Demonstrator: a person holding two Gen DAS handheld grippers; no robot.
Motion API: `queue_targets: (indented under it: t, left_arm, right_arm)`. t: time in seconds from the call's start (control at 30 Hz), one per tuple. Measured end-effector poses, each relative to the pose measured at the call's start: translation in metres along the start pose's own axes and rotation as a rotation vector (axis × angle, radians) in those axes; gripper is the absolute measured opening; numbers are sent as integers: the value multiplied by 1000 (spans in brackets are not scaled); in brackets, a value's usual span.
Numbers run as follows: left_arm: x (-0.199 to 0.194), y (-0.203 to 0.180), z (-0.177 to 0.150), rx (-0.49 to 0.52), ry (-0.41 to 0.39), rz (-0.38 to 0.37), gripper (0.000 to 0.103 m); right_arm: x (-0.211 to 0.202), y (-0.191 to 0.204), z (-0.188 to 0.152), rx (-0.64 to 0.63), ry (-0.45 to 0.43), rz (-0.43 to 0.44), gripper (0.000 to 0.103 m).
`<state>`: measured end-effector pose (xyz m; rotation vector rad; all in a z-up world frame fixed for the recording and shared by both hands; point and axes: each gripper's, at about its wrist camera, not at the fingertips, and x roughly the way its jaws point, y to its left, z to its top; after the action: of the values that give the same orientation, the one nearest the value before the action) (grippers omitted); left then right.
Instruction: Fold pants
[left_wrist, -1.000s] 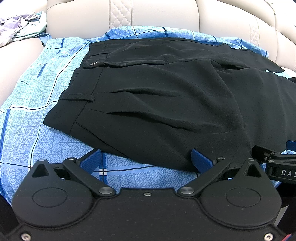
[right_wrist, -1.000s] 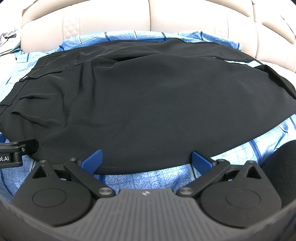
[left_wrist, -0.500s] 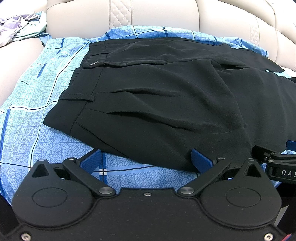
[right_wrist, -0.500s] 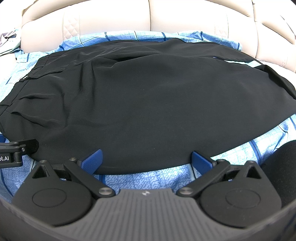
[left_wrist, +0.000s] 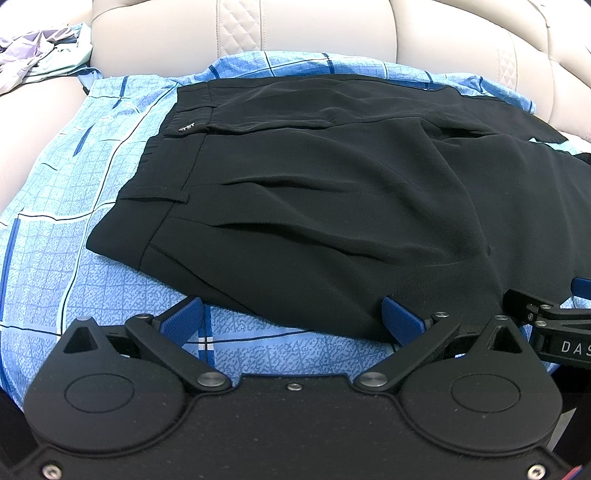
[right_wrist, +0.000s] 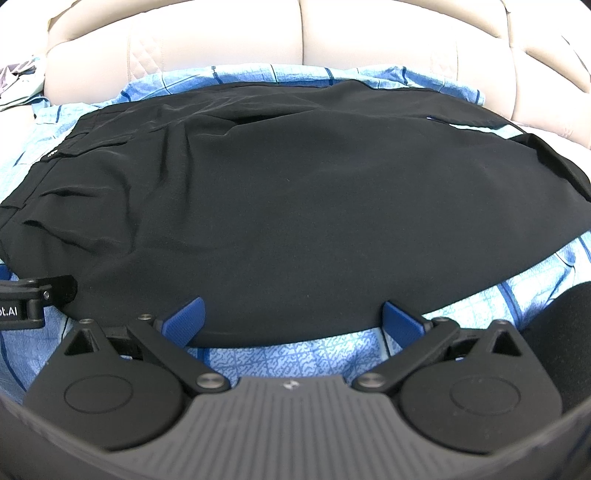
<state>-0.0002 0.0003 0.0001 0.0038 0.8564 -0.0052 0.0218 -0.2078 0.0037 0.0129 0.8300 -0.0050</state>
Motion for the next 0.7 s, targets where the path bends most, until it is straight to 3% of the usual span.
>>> queue_targets:
  t: [0.3, 0.37, 0.57, 0.7]
  left_arm:
    - [-1, 0, 5, 8, 23, -7, 103]
    - [-5, 5, 14, 14, 31, -22, 94]
    - [-30, 22, 64, 92, -117, -25, 97]
    - [-16, 53, 120, 68, -176, 2, 99]
  right_arm:
    - [-6, -3, 2, 34, 10, 5, 103]
    - [-8, -6, 6, 52, -5, 6, 103]
    - [-15, -30, 41, 89, -114, 7, 100]
    - [-5, -56, 79, 102, -170, -1, 98]
